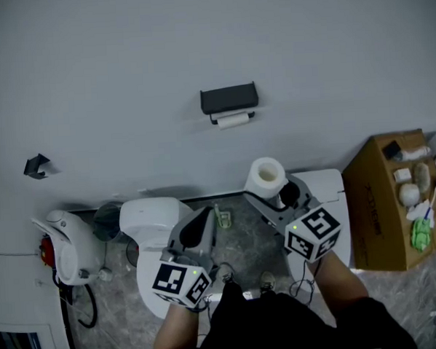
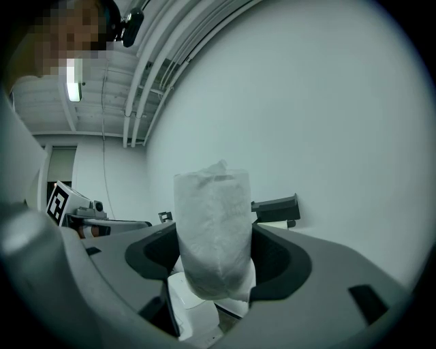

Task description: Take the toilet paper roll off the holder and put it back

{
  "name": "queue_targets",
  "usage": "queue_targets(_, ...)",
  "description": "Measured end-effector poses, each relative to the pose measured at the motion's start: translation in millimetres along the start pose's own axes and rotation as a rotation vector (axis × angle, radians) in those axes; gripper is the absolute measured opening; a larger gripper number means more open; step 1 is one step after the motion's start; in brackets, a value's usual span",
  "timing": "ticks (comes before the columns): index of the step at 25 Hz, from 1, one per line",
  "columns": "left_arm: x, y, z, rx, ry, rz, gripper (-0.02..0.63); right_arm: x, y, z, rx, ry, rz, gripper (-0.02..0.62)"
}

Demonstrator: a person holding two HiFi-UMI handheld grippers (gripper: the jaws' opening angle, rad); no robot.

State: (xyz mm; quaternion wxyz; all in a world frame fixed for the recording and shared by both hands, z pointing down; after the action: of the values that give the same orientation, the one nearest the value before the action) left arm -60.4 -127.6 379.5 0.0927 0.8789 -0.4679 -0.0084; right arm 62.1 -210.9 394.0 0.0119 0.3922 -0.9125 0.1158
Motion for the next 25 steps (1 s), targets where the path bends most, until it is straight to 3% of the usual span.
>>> queue_targets(7,12,41,13,0.007,-0.026,-0.086,0.005,32,4,16,-0.034,-0.023,-0.074,0.307)
queue_targets(17,22,139,44,0.028,-0.064,-0.227,0.005,116,24,38,-0.053,-0.061,-0.222,0.307)
queue_targets(25,28,190,51,0.01,-0.073,-0.275,0.005,162,31,49,-0.076,-0.07,-0.274,0.307)
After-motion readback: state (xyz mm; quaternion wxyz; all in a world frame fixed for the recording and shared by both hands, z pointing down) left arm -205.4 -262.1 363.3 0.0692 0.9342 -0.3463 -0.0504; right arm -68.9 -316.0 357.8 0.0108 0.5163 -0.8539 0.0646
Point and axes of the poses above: the fingertips, and each gripper's own axes: x forward along the fingers, y to its left, z out of its top, the point moved 3 cm from there along -x, backward along the fingers, and after that the axes turned 14 degrees about -z, right-handed, at the moved point
